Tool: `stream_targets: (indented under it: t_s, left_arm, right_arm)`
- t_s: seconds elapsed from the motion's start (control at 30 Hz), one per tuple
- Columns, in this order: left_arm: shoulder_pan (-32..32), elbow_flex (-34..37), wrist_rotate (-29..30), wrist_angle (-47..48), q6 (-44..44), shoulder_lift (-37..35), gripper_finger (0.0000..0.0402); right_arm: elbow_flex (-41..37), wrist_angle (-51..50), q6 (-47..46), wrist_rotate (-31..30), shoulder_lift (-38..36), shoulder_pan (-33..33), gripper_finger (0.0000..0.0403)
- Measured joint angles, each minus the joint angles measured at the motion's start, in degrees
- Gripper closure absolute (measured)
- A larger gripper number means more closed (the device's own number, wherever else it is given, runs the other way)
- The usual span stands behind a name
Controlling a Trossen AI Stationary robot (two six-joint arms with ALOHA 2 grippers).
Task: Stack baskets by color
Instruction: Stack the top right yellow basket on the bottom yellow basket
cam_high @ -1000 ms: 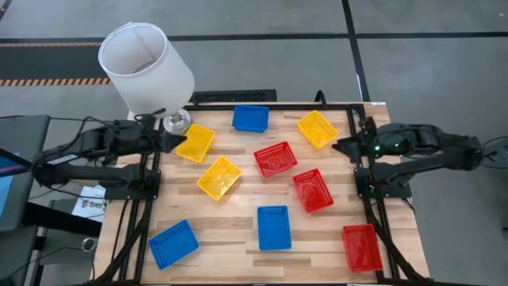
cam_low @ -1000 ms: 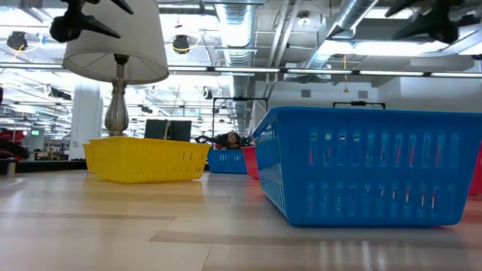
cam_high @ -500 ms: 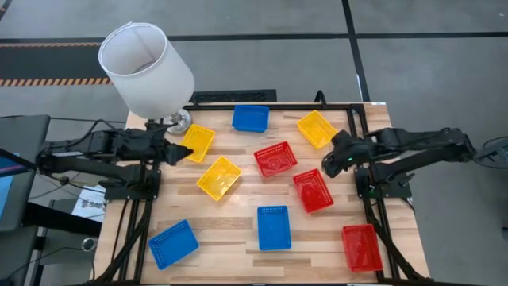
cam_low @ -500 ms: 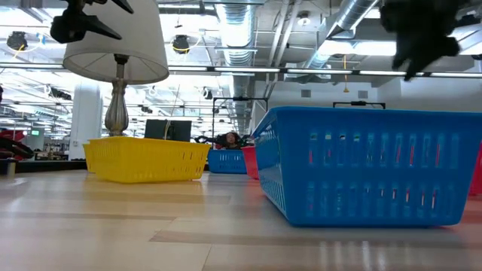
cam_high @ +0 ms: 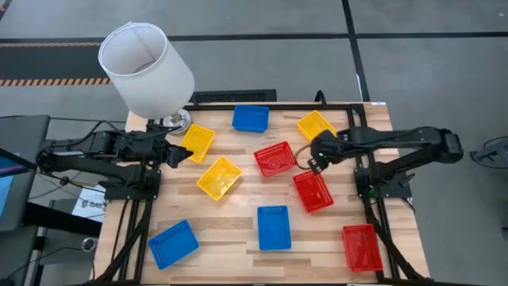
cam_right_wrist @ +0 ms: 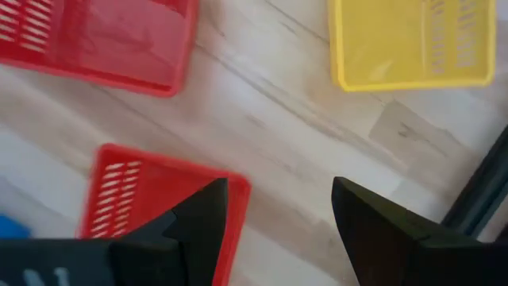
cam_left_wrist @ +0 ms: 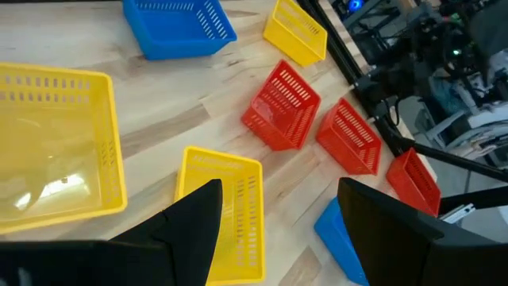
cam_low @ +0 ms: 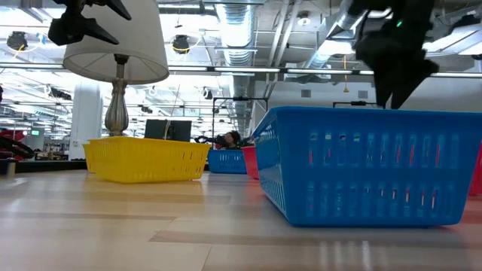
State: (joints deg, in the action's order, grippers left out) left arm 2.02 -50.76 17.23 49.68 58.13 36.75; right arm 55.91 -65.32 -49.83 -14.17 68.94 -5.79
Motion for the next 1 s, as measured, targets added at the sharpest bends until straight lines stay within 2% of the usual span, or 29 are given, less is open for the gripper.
stream_targets:
  t_s: [0.23,0.47,0.6,0.8,1.0]
  left_arm:
    - [0.00,0.00,-1.96,2.45,0.56,0.00,0.0161]
    - [0.00,-0.02,-1.95,4.53,1.01,0.00,0.0161]
    - [0.00,-0.02,-1.81,5.44,0.96,0.00,0.0161]
    - [0.00,-0.02,-1.86,5.48,1.01,0.00,0.0161]
    - [0.00,-0.02,-1.86,5.45,1.01,-0.01,0.0161]
  right_arm:
    - [0.09,2.74,9.91,3.67,6.62,-8.77,0.0154]
    - [4.01,1.38,16.51,-4.59,9.23,-15.04,0.0154]
    - [5.23,5.25,21.24,-5.12,9.15,-18.70,0.0154]
    - [5.23,8.74,26.34,-3.98,9.50,-20.94,0.0154]
    - [5.28,9.62,29.31,-3.76,14.63,-20.54,0.0154]
